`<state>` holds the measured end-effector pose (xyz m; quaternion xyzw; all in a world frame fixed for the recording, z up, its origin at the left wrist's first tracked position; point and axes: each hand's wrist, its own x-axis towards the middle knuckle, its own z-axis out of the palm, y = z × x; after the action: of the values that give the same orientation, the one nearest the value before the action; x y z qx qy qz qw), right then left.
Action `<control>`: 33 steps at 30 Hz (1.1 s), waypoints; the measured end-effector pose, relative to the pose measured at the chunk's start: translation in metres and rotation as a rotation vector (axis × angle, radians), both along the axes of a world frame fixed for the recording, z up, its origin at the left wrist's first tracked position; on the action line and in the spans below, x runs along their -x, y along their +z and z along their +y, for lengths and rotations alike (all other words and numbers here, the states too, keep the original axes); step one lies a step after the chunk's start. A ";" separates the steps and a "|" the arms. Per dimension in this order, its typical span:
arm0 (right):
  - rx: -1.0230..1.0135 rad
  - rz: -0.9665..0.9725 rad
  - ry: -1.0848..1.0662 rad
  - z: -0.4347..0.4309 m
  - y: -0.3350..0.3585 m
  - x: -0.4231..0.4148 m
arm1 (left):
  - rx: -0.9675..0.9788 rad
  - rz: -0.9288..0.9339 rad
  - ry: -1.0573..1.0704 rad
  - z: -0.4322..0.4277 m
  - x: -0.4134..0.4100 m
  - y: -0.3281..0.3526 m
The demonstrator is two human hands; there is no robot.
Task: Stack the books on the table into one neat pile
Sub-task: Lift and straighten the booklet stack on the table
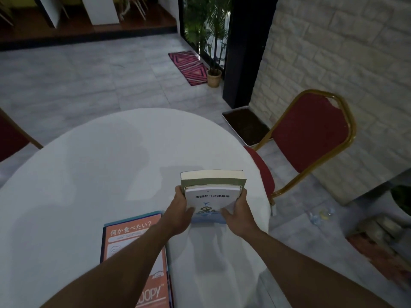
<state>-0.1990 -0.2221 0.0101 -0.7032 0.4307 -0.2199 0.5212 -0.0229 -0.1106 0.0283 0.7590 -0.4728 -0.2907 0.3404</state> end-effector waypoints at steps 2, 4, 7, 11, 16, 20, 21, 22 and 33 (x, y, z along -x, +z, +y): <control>0.011 0.006 0.017 0.000 0.001 0.002 | -0.002 0.016 0.016 0.002 0.002 -0.003; 0.001 0.022 0.022 0.004 -0.001 0.003 | -0.003 0.051 0.031 0.004 0.005 -0.007; -0.007 0.040 0.006 0.009 -0.003 0.002 | 0.001 0.047 0.037 0.004 0.008 -0.008; -0.010 0.048 0.014 0.005 0.000 0.001 | -0.002 0.003 0.033 0.001 0.003 -0.005; -0.022 0.062 0.014 0.007 0.000 0.001 | -0.026 0.016 0.013 0.003 0.004 -0.006; -0.021 0.064 0.022 0.007 0.004 0.002 | -0.054 -0.009 -0.004 0.002 0.001 -0.004; -0.023 0.062 0.028 0.006 0.005 0.002 | -0.058 -0.007 -0.005 0.002 -0.001 -0.003; -0.026 0.059 0.034 0.006 0.006 0.002 | -0.060 -0.003 -0.006 0.001 -0.002 -0.002; -0.050 0.071 0.033 0.013 0.007 0.001 | -0.023 0.026 -0.005 0.006 -0.003 -0.002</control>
<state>-0.2002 -0.2096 0.0175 -0.7044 0.4427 -0.1754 0.5264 -0.0197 -0.1045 0.0259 0.7578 -0.4668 -0.3069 0.3371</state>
